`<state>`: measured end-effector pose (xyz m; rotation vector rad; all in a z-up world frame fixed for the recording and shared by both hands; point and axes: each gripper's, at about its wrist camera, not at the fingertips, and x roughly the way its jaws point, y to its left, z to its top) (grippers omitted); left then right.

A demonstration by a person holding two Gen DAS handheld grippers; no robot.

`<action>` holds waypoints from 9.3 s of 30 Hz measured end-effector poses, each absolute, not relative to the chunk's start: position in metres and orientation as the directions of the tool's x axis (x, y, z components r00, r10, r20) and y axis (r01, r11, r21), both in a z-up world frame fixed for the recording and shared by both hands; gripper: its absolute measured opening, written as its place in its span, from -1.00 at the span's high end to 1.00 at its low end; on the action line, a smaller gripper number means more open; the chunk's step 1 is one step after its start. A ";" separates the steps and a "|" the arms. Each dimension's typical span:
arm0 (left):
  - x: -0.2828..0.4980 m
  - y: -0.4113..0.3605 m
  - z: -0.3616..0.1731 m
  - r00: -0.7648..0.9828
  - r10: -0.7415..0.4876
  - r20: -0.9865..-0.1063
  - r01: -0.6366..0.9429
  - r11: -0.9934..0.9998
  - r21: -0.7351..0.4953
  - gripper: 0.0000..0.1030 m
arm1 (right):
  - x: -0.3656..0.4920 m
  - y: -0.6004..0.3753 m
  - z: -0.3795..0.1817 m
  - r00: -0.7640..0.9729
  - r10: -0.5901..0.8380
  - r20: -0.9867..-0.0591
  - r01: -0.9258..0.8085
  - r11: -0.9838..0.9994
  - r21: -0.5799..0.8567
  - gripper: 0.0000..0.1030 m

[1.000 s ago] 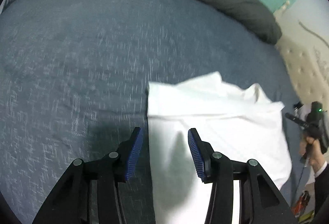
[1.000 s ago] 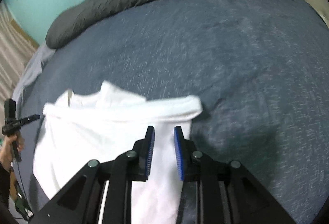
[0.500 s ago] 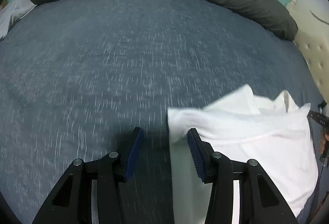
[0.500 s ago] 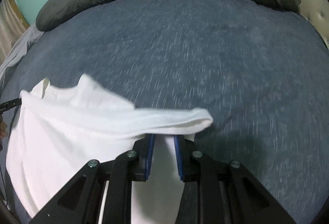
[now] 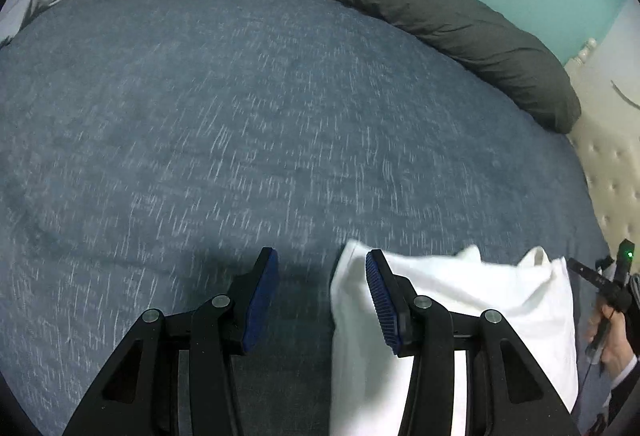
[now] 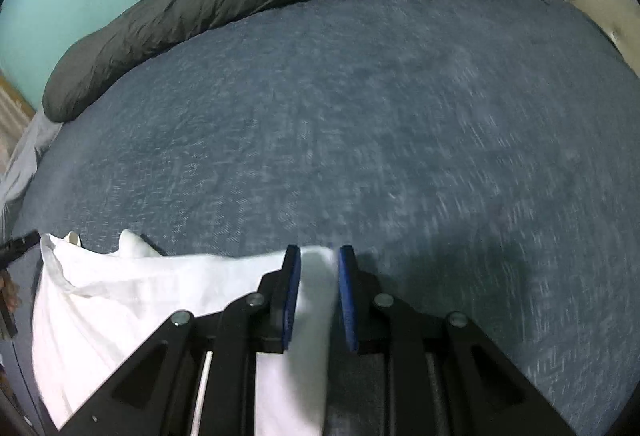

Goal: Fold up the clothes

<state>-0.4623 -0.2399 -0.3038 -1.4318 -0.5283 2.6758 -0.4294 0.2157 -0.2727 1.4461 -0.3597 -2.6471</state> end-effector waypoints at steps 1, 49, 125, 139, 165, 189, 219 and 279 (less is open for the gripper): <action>-0.460 -0.242 -0.308 -0.562 0.221 -0.797 0.102 -0.937 -0.333 0.03 | -0.428 0.219 -0.274 -0.541 -0.212 -0.814 -0.027 -0.963 0.269 0.55; -0.473 -0.232 -0.331 -0.556 0.283 -0.781 0.125 -0.901 -0.415 0.89 | -0.444 0.223 -0.274 -0.603 -0.168 -0.780 -0.042 -0.969 0.242 0.96; -0.219 -0.204 -0.343 -0.399 0.423 -0.814 0.115 -0.857 -0.502 0.31 | -0.192 0.229 -0.282 -0.284 -0.520 -0.805 0.164 -0.854 0.494 0.67; -0.224 -0.204 -0.343 -0.395 0.426 -0.814 0.112 -0.857 -0.503 0.31 | -0.192 0.184 -0.282 -0.297 -0.429 -0.853 0.323 -0.886 0.332 0.80; -0.227 -0.206 -0.336 -0.403 0.414 -0.816 0.109 -0.864 -0.492 0.31 | -0.202 0.229 -0.275 -0.194 -0.423 -0.885 0.158 -0.904 0.398 0.94; -0.232 -0.198 -0.333 -0.401 0.415 -0.817 0.103 -0.866 -0.490 0.30 | -0.179 0.161 -0.273 -0.241 -0.255 -0.937 0.408 -0.902 0.141 0.64; -0.218 -0.207 -0.333 -0.402 0.414 -0.817 0.112 -0.863 -0.493 0.29 | -0.146 0.155 -0.266 -0.275 -0.163 -0.947 0.496 -0.868 0.005 1.00; -0.180 -0.222 -0.359 -0.423 0.560 -0.712 0.312 -0.648 -0.695 0.08 | -0.128 0.203 -0.275 -0.502 -0.449 -0.739 -0.009 -0.852 0.523 0.85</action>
